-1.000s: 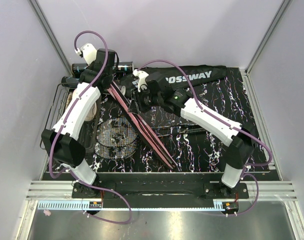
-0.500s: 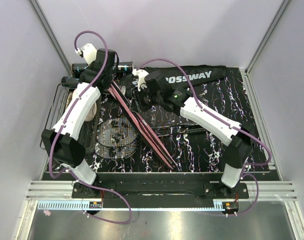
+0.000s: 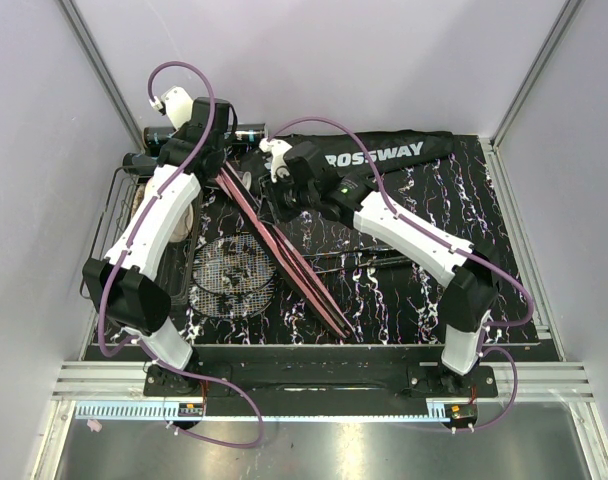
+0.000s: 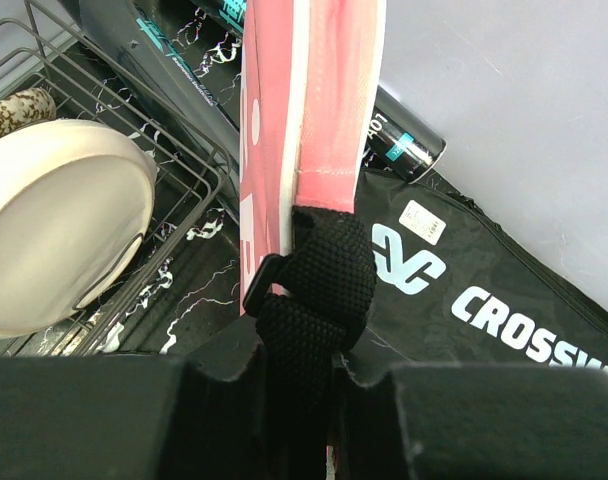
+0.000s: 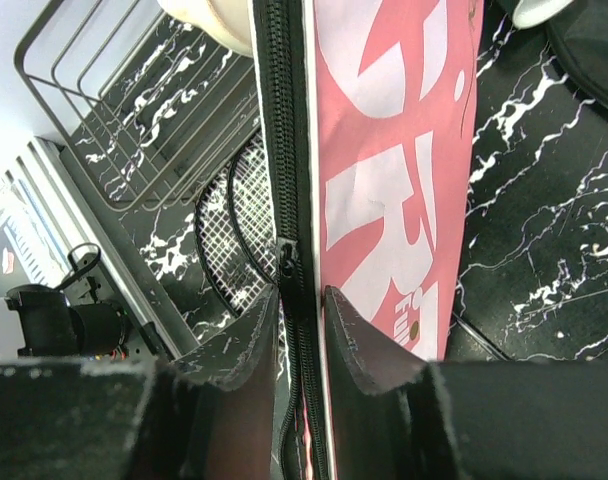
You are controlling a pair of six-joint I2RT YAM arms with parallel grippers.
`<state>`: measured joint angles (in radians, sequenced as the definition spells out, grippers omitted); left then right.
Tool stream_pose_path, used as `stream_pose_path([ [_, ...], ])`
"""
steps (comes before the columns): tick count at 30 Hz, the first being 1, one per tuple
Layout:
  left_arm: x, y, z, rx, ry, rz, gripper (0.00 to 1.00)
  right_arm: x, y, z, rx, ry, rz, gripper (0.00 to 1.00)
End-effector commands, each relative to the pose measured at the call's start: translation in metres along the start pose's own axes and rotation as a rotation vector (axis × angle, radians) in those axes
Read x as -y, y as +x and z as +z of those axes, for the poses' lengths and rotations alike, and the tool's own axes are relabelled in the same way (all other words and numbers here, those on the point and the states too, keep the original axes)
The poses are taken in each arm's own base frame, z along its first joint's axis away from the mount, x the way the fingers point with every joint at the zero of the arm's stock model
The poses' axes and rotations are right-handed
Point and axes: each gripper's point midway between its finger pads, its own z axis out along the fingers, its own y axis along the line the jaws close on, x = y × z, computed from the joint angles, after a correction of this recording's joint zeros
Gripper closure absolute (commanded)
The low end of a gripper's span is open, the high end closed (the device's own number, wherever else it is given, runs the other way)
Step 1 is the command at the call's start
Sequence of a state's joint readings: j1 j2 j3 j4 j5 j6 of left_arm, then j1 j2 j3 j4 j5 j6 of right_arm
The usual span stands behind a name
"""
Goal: Pack up the badminton gear
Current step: Zip the racket bag at the center of the board.
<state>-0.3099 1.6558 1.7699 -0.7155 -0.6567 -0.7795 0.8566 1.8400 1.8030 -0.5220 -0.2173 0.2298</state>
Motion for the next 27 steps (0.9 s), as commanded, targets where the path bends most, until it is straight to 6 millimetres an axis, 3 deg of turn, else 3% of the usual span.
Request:
stream_pose_path([
  [1, 0.018, -0.032, -0.019, 0.066, 0.095, -0.112, 1.0, -0.005, -0.028, -0.008, 0.075, 0.015, -0.047, 0.7],
  [4, 0.017, -0.032, -0.018, 0.065, 0.092, -0.112, 1.0, -0.004, -0.026, -0.007, 0.065, 0.019, -0.048, 0.73],
  [12, 0.016, -0.033, -0.018, 0.072, 0.084, -0.107, 1.0, -0.004, -0.024, -0.009, 0.051, 0.019, -0.045, 1.0],
  [18, 0.004, -0.049, -0.011, 0.166, 0.003, -0.075, 1.0, -0.002, -0.015, -0.027, 0.017, 0.06, -0.004, 1.0],
  [22, -0.004, -0.073, -0.008, 0.26, -0.075, -0.067, 1.0, -0.007, 0.016, -0.034, -0.075, 0.022, 0.039, 1.0],
  [24, -0.003, -0.082, -0.004, 0.299, -0.081, -0.081, 1.0, -0.005, 0.041, -0.035, -0.128, 0.014, 0.064, 1.0],
  [26, 0.0, -0.092, -0.002, 0.334, -0.076, -0.089, 1.0, -0.008, 0.053, -0.043, -0.147, 0.003, 0.074, 1.0],
  [27, 0.0, -0.097, -0.002, 0.351, -0.084, -0.09, 1.0, -0.003, 0.074, -0.042, -0.193, 0.015, 0.084, 1.0],
])
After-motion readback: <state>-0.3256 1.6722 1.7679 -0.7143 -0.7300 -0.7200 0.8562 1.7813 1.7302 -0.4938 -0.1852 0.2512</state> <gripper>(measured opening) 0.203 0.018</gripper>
